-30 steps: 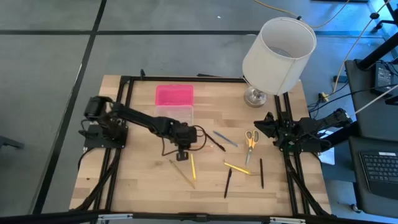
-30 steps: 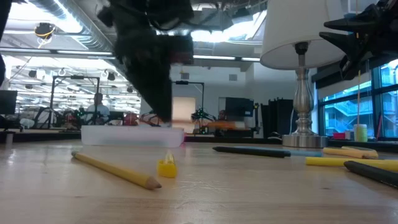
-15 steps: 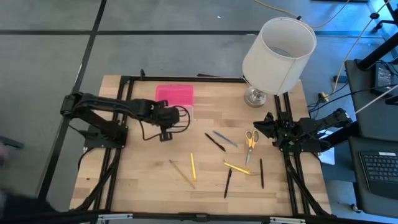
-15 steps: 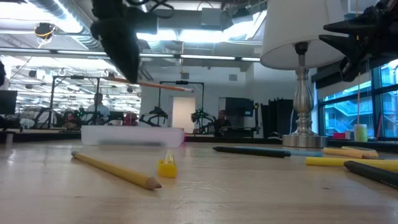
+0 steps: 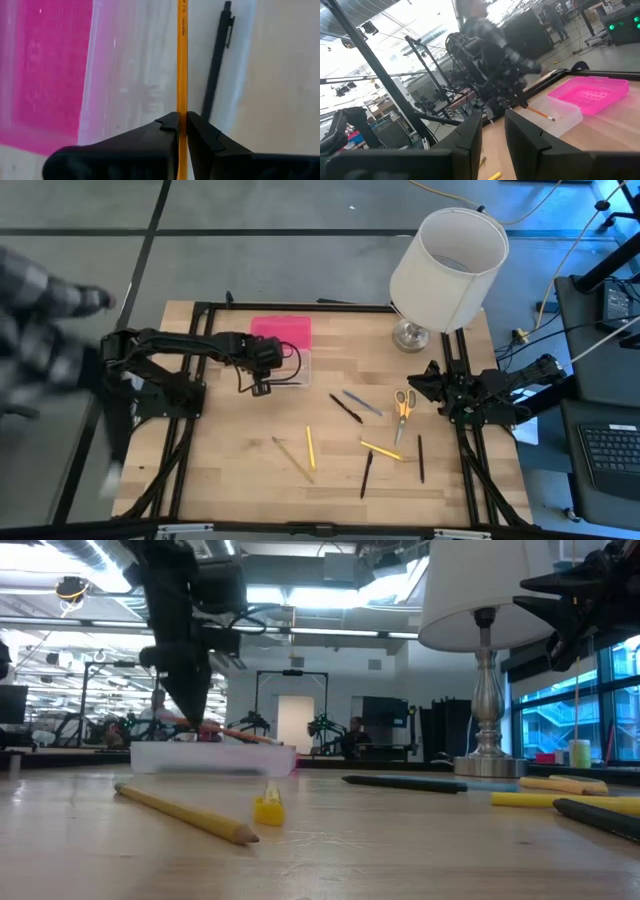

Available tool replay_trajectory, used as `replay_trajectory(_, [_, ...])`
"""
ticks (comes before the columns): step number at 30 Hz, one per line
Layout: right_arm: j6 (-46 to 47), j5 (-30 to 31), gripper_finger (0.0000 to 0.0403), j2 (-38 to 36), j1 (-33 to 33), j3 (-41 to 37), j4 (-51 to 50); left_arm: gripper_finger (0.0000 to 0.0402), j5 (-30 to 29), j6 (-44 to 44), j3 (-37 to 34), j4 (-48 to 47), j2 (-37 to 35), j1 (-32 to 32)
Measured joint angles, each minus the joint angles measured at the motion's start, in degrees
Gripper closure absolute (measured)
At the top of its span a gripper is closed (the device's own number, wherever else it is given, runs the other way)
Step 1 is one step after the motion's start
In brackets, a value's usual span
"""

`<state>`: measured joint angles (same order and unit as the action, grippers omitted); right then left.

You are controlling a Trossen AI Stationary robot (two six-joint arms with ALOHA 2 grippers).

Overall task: Pick & place school supplies into a supply box
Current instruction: Put the orange pencil into the pink supply box

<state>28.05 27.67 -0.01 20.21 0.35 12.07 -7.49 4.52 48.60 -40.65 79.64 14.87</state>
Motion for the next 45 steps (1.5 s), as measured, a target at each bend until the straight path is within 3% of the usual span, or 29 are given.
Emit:
replay_trajectory(13, [0.00, 2.72, 0.0315, 0.00, 0.00, 0.01, 0.00, 0.0386, 4.57, 2.30, -5.60, 10.71, -0.02, 2.25])
replay_trajectory(23, [0.00, 2.74, 0.0315, 0.00, 0.00, 0.01, 0.01, 0.0386, 2.93, 2.29, -10.34, 15.87, -0.02, 2.23])
replay_trajectory(38, [0.20, 2.79, 0.0315, 0.00, 0.00, 0.01, 0.03, 0.0386, 2.86, 2.27, -10.69, 15.64, -0.02, 2.23])
replay_trajectory(45, [0.40, 2.76, 0.0315, 0.00, 0.00, 0.01, 0.14, 0.0360, 2.53, 2.25, -10.69, 15.64, -0.02, 2.21])
